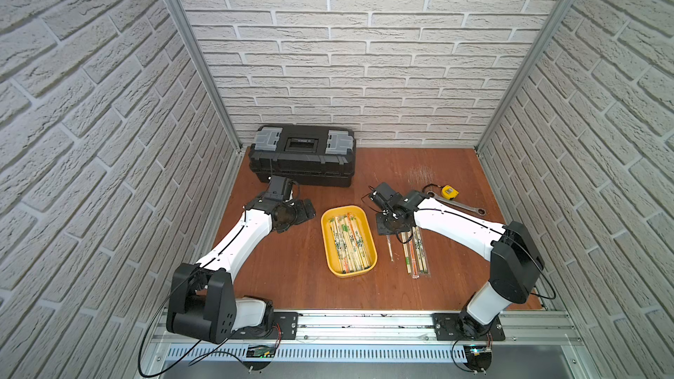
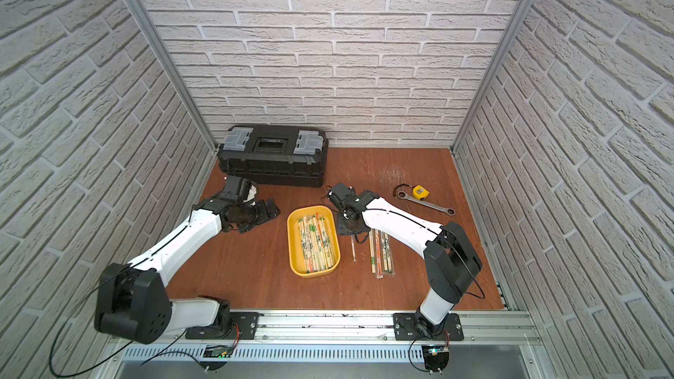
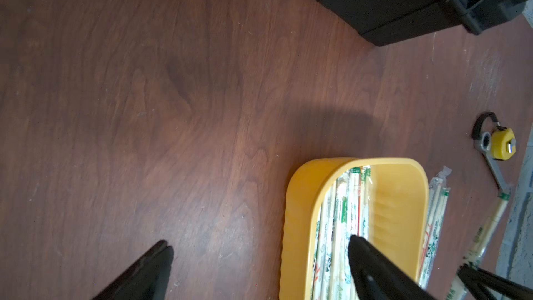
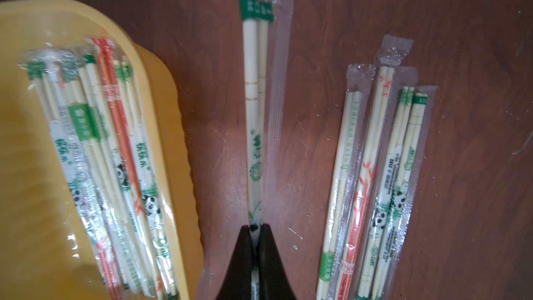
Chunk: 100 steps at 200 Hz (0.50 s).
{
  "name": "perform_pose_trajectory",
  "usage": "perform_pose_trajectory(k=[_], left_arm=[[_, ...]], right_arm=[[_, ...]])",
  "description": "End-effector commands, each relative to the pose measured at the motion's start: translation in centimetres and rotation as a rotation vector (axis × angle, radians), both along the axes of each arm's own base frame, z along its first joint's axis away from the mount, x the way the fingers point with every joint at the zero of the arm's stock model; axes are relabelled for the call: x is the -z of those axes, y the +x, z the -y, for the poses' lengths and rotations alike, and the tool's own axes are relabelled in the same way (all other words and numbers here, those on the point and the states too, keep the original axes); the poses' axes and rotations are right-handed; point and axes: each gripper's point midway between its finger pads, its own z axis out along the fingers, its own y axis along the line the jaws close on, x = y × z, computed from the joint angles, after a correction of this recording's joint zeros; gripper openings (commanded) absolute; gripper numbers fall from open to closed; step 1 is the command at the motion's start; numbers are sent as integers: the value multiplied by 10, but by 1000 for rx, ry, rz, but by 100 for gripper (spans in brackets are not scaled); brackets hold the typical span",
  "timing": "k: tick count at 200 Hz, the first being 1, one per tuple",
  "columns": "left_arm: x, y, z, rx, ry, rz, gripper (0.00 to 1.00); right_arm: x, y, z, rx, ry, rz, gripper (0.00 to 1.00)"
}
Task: Take the paired disposable chopsticks out of the storage box
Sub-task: Place the paired disposable chopsticks at the center of the board.
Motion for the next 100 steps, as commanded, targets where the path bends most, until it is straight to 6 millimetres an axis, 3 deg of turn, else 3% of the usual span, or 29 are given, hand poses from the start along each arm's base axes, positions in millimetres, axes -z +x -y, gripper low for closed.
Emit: perform_pose_trajectory(k=[1, 52, 100], left_arm=[[-8, 8, 2, -1, 11, 22, 98], [-9, 6, 2, 6, 19, 19, 98], [-9, 7, 3, 8, 18, 17, 98]], right_arm=[[16, -1, 14, 23, -85, -6, 2], [43, -5, 27, 51, -188, -57, 2], [57, -8, 41, 73, -269, -82, 2]])
